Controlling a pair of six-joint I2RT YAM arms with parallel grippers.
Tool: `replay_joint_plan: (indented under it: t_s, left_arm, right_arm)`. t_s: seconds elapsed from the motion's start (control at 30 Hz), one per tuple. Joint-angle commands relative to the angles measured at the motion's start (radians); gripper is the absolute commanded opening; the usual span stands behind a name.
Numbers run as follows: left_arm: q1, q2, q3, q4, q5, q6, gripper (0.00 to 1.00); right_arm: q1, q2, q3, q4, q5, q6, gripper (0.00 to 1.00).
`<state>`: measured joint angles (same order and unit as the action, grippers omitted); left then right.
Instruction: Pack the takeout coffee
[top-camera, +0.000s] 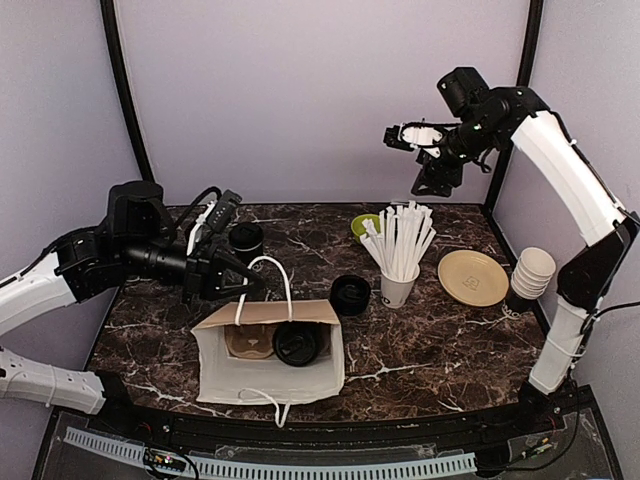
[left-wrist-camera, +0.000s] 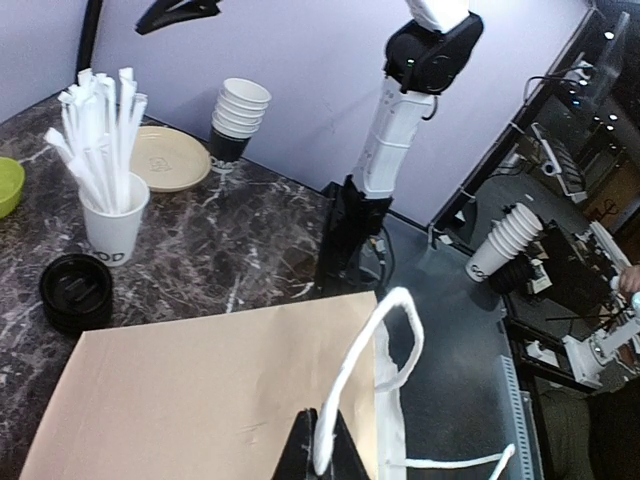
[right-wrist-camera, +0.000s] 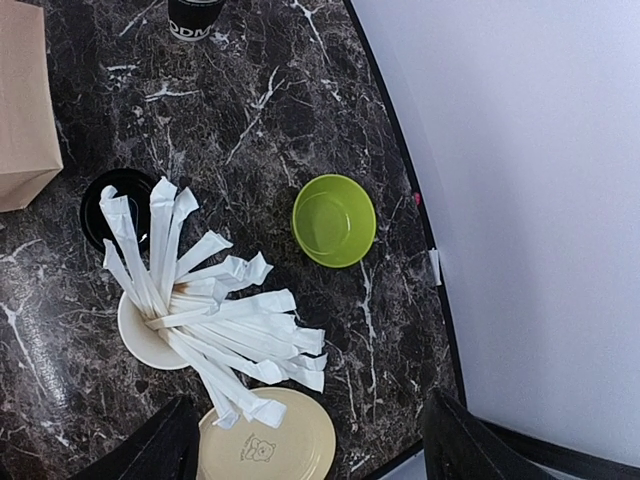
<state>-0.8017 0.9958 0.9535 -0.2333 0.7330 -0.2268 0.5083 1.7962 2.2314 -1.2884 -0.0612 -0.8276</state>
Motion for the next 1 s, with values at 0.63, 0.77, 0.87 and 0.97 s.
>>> replay_joint_plan:
  t_s: [0.63, 0.77, 0.87, 0.97]
  left_arm:
    - [0.157, 0.250, 0.329, -0.121, -0.374, 0.164, 0.00]
    - [0.162, 0.227, 0.336, -0.170, -0.400, 0.176, 0.04]
    - [0.162, 0.212, 0.350, -0.217, -0.408, 0.185, 0.33]
    - [0.162, 0.173, 0.385, -0.288, -0.443, 0.200, 0.53]
  right_arm:
    - [-0.188, -0.214, -0.297, 0.034, -0.186, 0.023, 0.77]
    - [-0.189, -0.205, -0.299, 0.043, -0.213, 0.027, 0.78]
    - [-0.188, -0.185, -0.276, 0.027, -0.243, 0.027, 0.78]
    - [-0.189, -0.162, -0.237, 0.004, -0.295, 0.018, 0.77]
